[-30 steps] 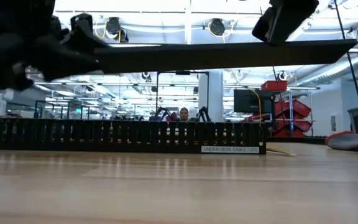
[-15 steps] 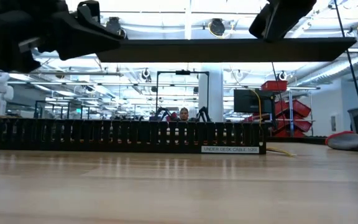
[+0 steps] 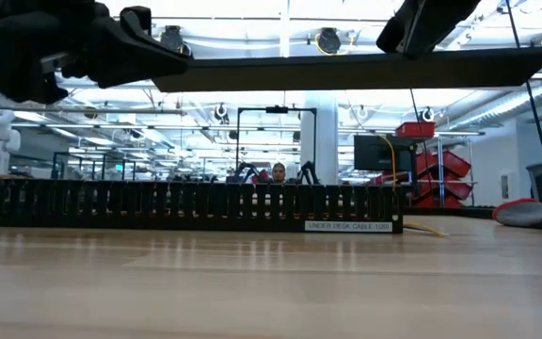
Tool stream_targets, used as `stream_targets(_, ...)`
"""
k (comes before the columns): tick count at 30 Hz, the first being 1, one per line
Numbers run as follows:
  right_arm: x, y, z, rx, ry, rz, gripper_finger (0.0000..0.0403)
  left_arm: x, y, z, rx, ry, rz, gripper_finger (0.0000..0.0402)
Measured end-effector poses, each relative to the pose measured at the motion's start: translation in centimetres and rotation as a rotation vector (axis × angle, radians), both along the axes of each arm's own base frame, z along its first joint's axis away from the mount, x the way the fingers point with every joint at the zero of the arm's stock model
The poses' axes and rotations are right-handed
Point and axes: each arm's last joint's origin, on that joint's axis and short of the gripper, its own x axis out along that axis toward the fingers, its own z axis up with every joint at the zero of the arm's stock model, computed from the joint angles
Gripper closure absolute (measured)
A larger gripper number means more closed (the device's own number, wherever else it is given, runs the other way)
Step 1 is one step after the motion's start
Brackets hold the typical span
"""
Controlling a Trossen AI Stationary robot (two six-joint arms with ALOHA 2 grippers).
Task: Ziptie cables
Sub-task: Close the black cable duct
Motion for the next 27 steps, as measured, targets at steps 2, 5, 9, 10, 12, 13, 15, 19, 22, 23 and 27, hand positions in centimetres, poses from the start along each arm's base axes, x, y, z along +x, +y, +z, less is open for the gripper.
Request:
stream_targets(2,0.0,0.0,0.0,-0.018,-0.005,-0.001,0.0403,0.0,0.0,0.2,-0.026,-0.019,0.012,0.0387)
stream_targets(5,0.4,-0.3,0.5,-0.119,-0.088,-0.08,0.0395,0.0,0.1,0.3,-0.07,-0.04,0.069,0.0387)
stream_targets(9,0.4,-0.2,2.1,-0.266,-0.25,-0.147,0.0368,0.0,0.2,0.2,-0.078,-0.03,0.081,0.0387)
stream_targets(10,0.5,0.0,2.7,-0.287,-0.31,-0.142,0.036,0.1,0.2,0.2,-0.09,-0.03,0.086,0.0387)
stream_targets(12,0.0,0.4,3.7,-0.369,-0.389,-0.138,0.0343,0.1,0.4,0.4,-0.126,-0.046,0.103,0.0387)
stream_targets(13,-0.3,0.6,4.1,-0.425,-0.414,-0.142,0.0334,0.2,0.5,0.5,-0.148,-0.058,0.116,0.0387)
stream_targets(15,-0.7,1.0,4.5,-0.554,-0.429,-0.128,0.0317,0.4,1.1,1.1,-0.273,-0.141,0.224,0.0387)
stream_targets(19,-0.5,2.5,2.7,-0.812,-0.311,-0.07,0.0284,0.7,3.2,2.9,-0.578,-0.356,0.415,0.0388)
stream_targets(22,0.7,3.8,-0.1,-1.004,-0.191,-0.033,0.0268,0.9,4.0,3.6,-0.734,-0.421,0.405,0.0388)
stream_targets(23,1.2,4.2,-1.1,-1.072,-0.155,-0.03,0.0265,0.9,4.3,3.8,-0.786,-0.436,0.403,0.0388)
stream_targets(27,3.0,5.4,-5.1,-1.359,0.0,0.028,0.0257,1.3,5.5,3.6,-0.998,-0.429,0.348,0.0388)
